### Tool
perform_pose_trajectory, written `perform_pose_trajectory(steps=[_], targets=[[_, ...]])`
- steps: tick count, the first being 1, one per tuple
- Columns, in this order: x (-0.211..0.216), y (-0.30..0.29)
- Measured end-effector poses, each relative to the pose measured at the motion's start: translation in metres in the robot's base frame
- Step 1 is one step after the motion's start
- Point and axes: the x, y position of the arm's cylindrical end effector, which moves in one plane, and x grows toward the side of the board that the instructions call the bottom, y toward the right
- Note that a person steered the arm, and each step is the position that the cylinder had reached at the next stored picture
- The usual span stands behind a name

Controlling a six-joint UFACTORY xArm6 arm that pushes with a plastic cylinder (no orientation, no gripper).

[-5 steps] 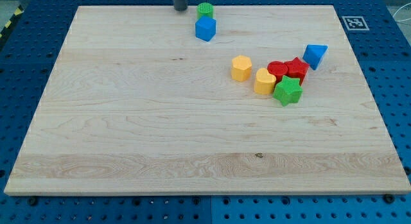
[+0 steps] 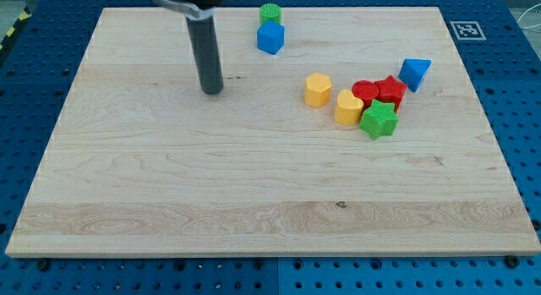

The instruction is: Push the blue triangle closer to the blue cube

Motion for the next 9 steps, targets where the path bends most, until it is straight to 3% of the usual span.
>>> perform_pose_trajectory(steps=[2, 4, 5, 6, 7, 9], targets=[[-0.047, 0.089], [-0.085, 0.218], [-0.085, 0.289], [-0.045, 0.335], [-0.018, 0.343], [-0.016, 0.320]])
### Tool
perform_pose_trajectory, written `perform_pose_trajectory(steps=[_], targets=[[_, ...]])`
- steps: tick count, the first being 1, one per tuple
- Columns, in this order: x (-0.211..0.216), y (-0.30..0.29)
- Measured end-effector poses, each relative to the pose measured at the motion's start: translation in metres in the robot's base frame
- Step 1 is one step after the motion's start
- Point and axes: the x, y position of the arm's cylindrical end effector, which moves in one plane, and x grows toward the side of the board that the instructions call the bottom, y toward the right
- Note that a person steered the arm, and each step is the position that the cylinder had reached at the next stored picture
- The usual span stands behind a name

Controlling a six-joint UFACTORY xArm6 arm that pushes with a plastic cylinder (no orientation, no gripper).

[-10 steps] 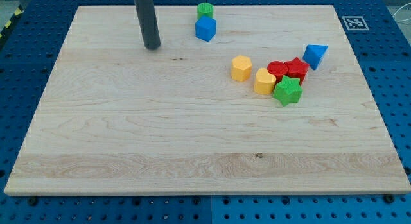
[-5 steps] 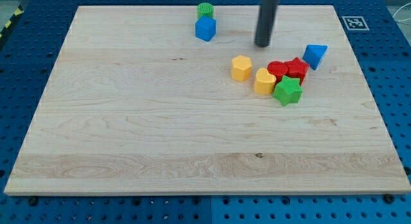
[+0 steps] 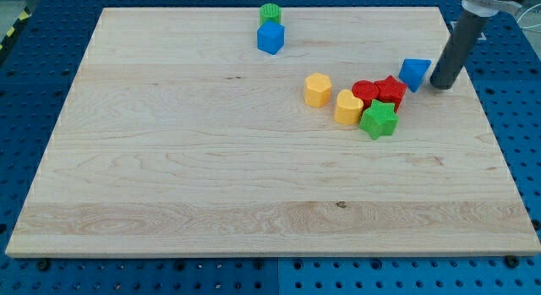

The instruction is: Push the blue triangle closer to the blue cube

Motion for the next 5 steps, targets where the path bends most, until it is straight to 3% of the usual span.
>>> perform_pose_trajectory(steps=[3, 5], targets=[[-0.050, -0.022], [-0.017, -0.034]])
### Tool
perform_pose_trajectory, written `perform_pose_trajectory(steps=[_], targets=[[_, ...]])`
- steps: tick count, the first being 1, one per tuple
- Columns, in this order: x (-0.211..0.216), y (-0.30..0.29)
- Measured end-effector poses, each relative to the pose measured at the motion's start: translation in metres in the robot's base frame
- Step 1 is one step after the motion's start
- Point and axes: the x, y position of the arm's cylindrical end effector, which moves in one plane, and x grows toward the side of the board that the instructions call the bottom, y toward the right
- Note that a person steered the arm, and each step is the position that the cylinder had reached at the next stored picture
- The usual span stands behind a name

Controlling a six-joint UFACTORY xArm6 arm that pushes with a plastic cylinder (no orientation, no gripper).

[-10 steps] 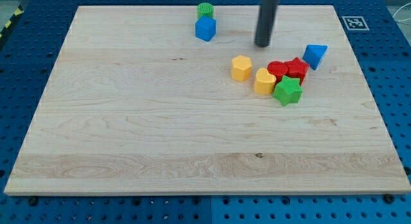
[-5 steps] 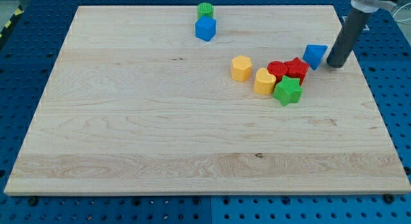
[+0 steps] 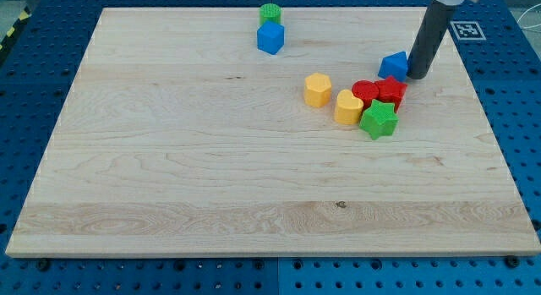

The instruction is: Push the blue triangle closer to the blue cube

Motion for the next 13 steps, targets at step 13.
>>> perform_pose_trajectory(steps=[13], targets=[[-0.030, -0.137]])
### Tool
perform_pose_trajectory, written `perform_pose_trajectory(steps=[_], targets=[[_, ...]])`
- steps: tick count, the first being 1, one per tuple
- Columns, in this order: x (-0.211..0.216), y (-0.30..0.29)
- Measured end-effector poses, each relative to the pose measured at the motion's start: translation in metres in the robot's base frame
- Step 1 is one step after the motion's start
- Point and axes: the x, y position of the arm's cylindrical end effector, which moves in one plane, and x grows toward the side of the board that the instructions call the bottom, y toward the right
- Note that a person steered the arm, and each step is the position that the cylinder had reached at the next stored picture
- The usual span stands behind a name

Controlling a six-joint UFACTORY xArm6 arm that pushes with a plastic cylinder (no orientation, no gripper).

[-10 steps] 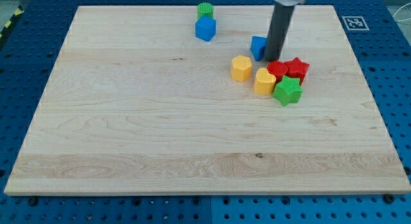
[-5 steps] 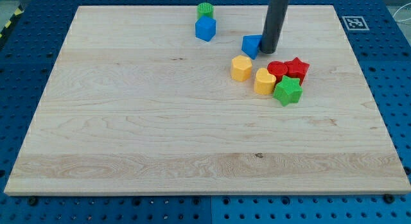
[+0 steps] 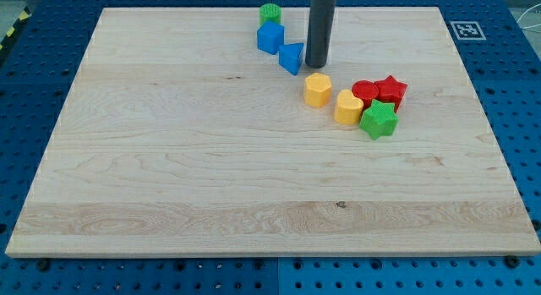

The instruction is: Push the blue triangle closer to the blue cube

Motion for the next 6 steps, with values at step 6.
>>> perform_pose_trajectory(steps=[6], targets=[[0.000, -0.018]])
